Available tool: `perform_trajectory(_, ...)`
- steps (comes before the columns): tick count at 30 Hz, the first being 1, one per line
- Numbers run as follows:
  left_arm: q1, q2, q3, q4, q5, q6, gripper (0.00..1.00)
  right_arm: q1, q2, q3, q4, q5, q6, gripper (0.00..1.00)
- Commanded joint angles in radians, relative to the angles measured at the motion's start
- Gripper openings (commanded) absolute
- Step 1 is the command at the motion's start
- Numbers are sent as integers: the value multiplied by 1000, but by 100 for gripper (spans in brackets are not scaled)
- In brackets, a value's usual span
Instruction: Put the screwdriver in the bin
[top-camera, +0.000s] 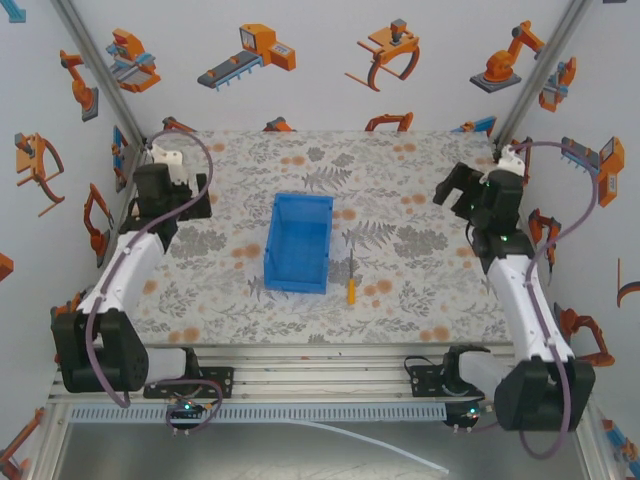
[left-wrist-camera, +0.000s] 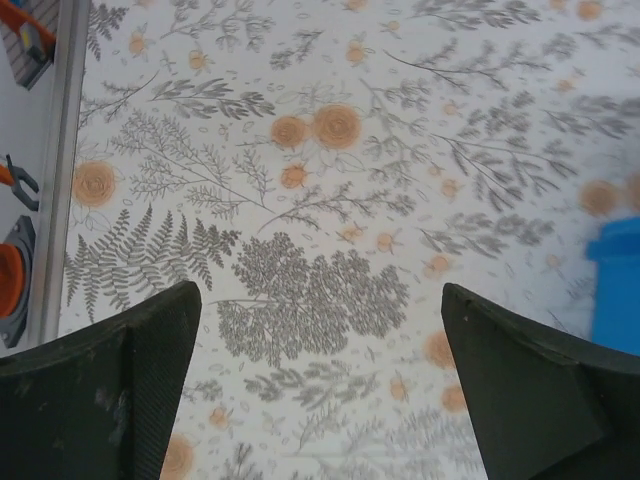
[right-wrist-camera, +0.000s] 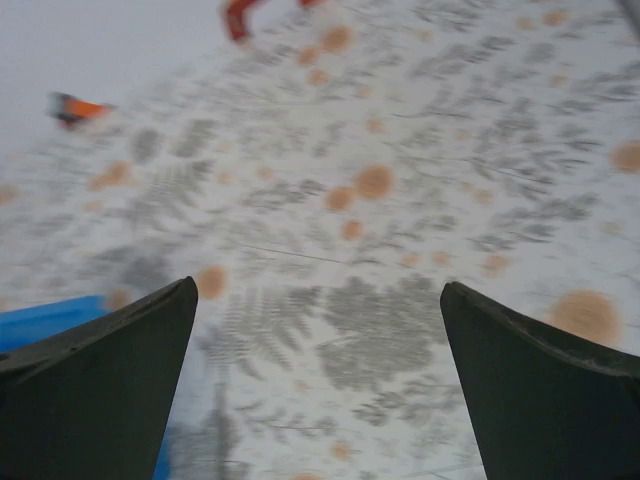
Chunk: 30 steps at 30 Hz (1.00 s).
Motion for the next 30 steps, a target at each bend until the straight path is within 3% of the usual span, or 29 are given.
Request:
perform_trajectory(1, -5, -43, 142, -468, 125, 72, 97, 28, -28, -86, -135, -222, 248, 94)
perform_trajectory(6, -11, -90, 276, -701, 170, 92, 97, 386, -22, 35, -505, 207, 181, 95)
perform_trajectory(12, -17, -153, 303, -805, 175, 93, 97, 646, 72, 33, -608, 356, 321, 80)
perform_trajectory(15, -18, -182, 273, -801, 179, 91, 97, 747, 138, 22, -560, 412, 367, 80)
perform_trajectory(22, -18, -208, 220, -797, 186, 83, 97, 866, 375, 110, -526, 461, 387, 72)
perform_trajectory(30, -20, -233, 205, -820, 214, 83, 97, 884, 508, 97, -410, 417, 446, 59)
